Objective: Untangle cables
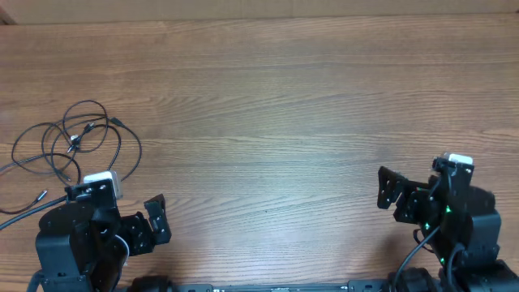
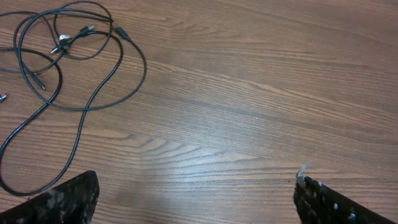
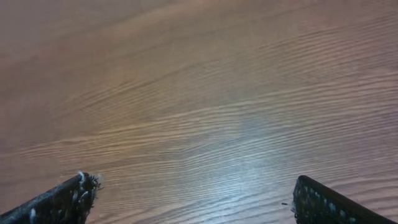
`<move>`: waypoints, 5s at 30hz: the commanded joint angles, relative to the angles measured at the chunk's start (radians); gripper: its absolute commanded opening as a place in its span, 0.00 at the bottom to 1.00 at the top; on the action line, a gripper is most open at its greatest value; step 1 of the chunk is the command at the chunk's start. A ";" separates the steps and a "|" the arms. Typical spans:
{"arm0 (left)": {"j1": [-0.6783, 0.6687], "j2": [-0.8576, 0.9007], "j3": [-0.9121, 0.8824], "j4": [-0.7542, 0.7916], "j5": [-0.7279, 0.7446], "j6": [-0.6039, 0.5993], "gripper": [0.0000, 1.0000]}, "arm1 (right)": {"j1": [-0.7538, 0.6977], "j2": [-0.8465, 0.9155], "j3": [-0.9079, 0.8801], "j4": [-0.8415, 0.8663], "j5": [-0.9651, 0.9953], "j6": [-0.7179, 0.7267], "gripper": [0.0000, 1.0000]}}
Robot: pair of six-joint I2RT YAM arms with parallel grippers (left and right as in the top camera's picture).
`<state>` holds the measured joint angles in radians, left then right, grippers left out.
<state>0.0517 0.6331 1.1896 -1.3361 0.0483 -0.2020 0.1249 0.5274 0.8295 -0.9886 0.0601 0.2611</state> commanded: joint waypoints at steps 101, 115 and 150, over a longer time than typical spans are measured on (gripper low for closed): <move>-0.007 -0.003 -0.003 0.001 -0.007 0.015 0.99 | -0.003 -0.525 -0.822 0.904 -0.054 -0.265 1.00; -0.006 -0.012 -0.035 0.010 -0.012 0.015 1.00 | -0.003 -0.525 -0.822 0.904 -0.054 -0.265 1.00; -0.007 -0.630 -1.184 1.636 0.022 0.043 0.99 | -0.003 -0.525 -0.822 0.904 -0.054 -0.265 1.00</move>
<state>0.0517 0.0151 0.0223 0.2886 0.0853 -0.1982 0.1249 0.0116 0.0185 -0.0902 0.0006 -0.0105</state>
